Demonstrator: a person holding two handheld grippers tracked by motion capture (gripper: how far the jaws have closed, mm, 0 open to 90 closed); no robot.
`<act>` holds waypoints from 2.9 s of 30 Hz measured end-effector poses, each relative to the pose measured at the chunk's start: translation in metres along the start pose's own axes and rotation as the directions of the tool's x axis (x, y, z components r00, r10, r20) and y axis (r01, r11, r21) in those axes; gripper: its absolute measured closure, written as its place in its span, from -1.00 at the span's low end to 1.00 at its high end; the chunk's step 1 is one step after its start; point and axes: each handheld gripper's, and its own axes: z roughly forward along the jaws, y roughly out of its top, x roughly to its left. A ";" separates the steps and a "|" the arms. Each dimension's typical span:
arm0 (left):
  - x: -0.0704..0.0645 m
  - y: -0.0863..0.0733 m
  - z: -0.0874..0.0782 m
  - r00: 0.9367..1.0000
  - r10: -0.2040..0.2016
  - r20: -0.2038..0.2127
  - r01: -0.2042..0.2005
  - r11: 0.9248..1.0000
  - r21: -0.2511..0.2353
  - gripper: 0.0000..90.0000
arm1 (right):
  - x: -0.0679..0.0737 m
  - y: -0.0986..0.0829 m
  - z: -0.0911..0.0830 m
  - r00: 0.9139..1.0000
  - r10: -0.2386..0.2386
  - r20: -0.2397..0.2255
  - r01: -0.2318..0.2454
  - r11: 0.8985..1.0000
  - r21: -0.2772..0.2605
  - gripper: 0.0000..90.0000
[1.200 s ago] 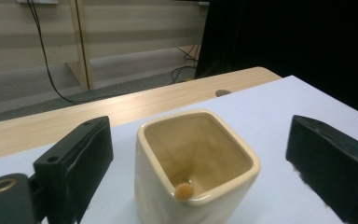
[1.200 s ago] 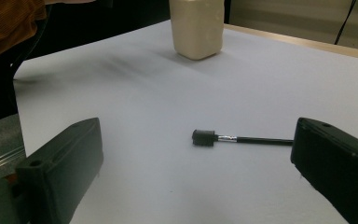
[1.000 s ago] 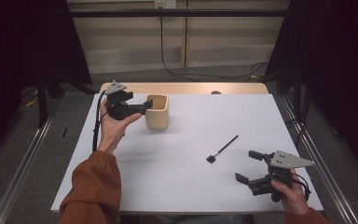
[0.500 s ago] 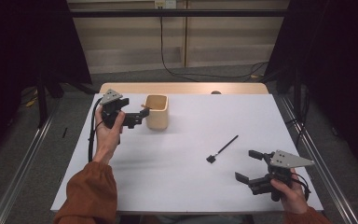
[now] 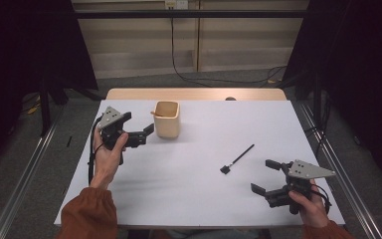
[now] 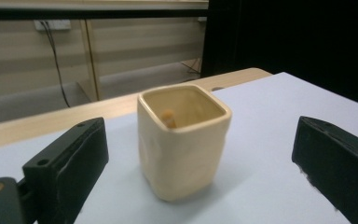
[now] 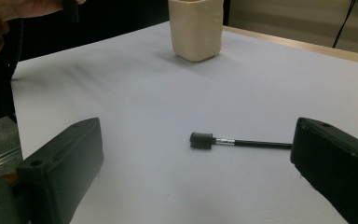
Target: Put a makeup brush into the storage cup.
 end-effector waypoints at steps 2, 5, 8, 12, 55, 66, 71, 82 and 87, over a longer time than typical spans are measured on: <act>0.000 -0.002 -0.003 1.000 0.001 0.001 -0.001 1.000 -0.002 -0.92 | 0.000 0.000 0.001 1.000 -0.002 0.002 0.002 1.000 0.003 -0.96; -0.001 -0.006 -0.009 1.000 -0.013 0.007 0.013 1.000 -0.008 -0.92 | 0.000 0.001 0.002 1.000 0.001 0.004 -0.001 1.000 0.002 -0.96; -0.001 -0.010 -0.016 1.000 -0.021 0.014 0.021 1.000 0.003 -0.92 | 0.000 0.001 0.001 1.000 0.005 0.009 -0.005 1.000 0.001 -0.96; -0.006 -0.015 -0.027 1.000 -0.013 0.025 0.013 1.000 0.005 -0.92 | -0.001 0.001 0.000 1.000 0.008 0.013 -0.008 1.000 -0.003 -0.96; -0.033 -0.077 -0.118 0.998 -0.033 -0.061 0.029 0.998 -0.053 -0.93 | -0.001 0.000 -0.003 1.000 0.008 0.021 -0.008 1.000 -0.005 -0.96; -0.037 -0.082 -0.121 0.999 -0.003 -0.044 0.002 0.999 -0.032 -0.93 | -0.004 0.003 0.002 1.000 0.016 0.022 -0.016 1.000 -0.010 -0.97; -0.038 -0.081 -0.120 1.000 -0.008 -0.024 0.008 0.999 -0.031 -0.94 | -0.009 0.005 0.001 0.999 0.022 0.049 -0.021 0.999 -0.024 -0.97; -0.040 -0.081 -0.118 1.000 -0.003 -0.008 0.003 1.000 -0.031 -0.94 | -0.025 0.019 0.001 0.995 0.038 0.090 -0.032 0.998 -0.061 -0.97; -0.040 -0.081 -0.121 1.000 -0.012 -0.018 0.012 0.999 -0.033 -0.93 | -0.031 0.028 0.009 0.997 0.034 0.073 -0.030 0.998 -0.049 -0.97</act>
